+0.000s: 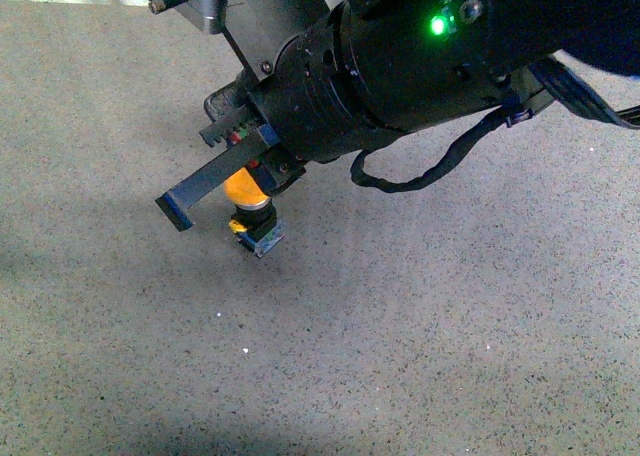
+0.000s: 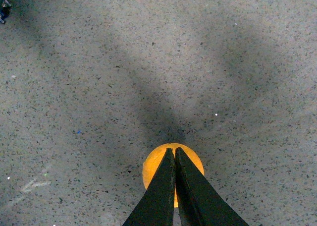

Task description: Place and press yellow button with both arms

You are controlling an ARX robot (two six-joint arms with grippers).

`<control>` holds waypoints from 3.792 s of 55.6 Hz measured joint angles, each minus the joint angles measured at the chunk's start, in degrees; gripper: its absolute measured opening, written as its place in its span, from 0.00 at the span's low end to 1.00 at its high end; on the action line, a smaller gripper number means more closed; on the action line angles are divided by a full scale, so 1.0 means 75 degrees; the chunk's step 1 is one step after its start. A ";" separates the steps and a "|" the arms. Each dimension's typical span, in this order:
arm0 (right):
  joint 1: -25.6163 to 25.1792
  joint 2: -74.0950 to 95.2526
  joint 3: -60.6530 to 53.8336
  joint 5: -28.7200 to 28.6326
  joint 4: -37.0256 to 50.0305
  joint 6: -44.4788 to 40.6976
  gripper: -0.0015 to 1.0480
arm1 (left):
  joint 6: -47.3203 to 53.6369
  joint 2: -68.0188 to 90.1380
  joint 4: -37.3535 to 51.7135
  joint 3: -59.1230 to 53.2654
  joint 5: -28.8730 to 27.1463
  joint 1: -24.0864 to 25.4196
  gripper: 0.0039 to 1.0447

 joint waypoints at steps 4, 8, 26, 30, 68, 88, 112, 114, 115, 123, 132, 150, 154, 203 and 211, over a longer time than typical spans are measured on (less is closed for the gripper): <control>0.0000 0.0149 0.0073 0.0000 -0.0096 0.0204 0.01 | 0.0000 -0.0239 -0.0242 0.0003 0.0000 0.0000 0.01; 0.0000 0.0323 0.0087 0.0087 -0.0277 0.0318 0.01 | 0.0000 -0.0402 -0.0408 0.0003 0.0000 0.0000 0.01; -0.0087 0.0460 0.0029 -0.0009 0.0032 0.0679 0.01 | 0.0000 -0.0903 -0.0901 0.0003 0.0000 0.0000 0.01; -0.0169 0.0361 0.0000 -0.0093 0.0131 0.0909 0.01 | 0.0000 -0.1043 -0.1049 0.0003 0.0000 -0.0003 0.01; -0.2267 -0.4628 -0.4744 0.2967 0.5505 0.1373 0.01 | 0.0003 -0.2180 -0.2317 0.0003 -0.0012 0.0006 0.01; -0.3069 -0.6513 -0.6598 0.2162 0.5455 0.1355 0.01 | 0.0003 -0.2183 -0.2317 0.0003 -0.0003 0.0006 0.01; -0.4039 -0.8623 -0.7609 0.1256 0.4310 0.1349 0.01 | 0.0003 -0.2183 -0.2317 0.0003 0.0000 0.0006 0.01; -0.4039 -0.8658 -0.7813 0.1224 0.4613 0.1349 0.01 | 0.0003 -0.2183 -0.2317 0.0003 0.0000 0.0006 0.01; -0.4039 -0.8708 -0.7860 0.1221 0.4619 0.1346 0.01 | 0.0003 -0.2183 -0.2317 0.0003 0.0000 0.0006 0.01; -0.4054 -0.9221 -0.7979 0.1224 0.4124 0.1346 0.01 | 0.0003 -0.2183 -0.2317 0.0003 0.0003 0.0006 0.01; -0.4057 -1.0031 -0.7982 0.1215 0.3436 0.1343 0.01 | 0.0003 -0.2183 -0.2317 0.0003 -0.0003 0.0006 0.01; -0.4057 -1.1797 -0.7988 0.1218 0.1754 0.1343 0.01 | 0.0003 -0.2183 -0.2317 0.0003 0.0000 0.0006 0.01; -0.4057 -1.2042 -0.7988 0.1218 0.1512 0.1346 0.01 | 0.0003 -0.2183 -0.2317 0.0003 0.0000 0.0006 0.01; -0.4057 -1.4583 -0.7985 0.1221 -0.1067 0.1332 0.11 | 0.0000 -0.2183 -0.2317 0.0003 0.0000 0.0006 0.08; -0.4057 -1.4586 -0.7985 0.1221 -0.1067 0.1332 0.33 | 0.0003 -0.2183 -0.2317 0.0003 0.0000 0.0006 0.31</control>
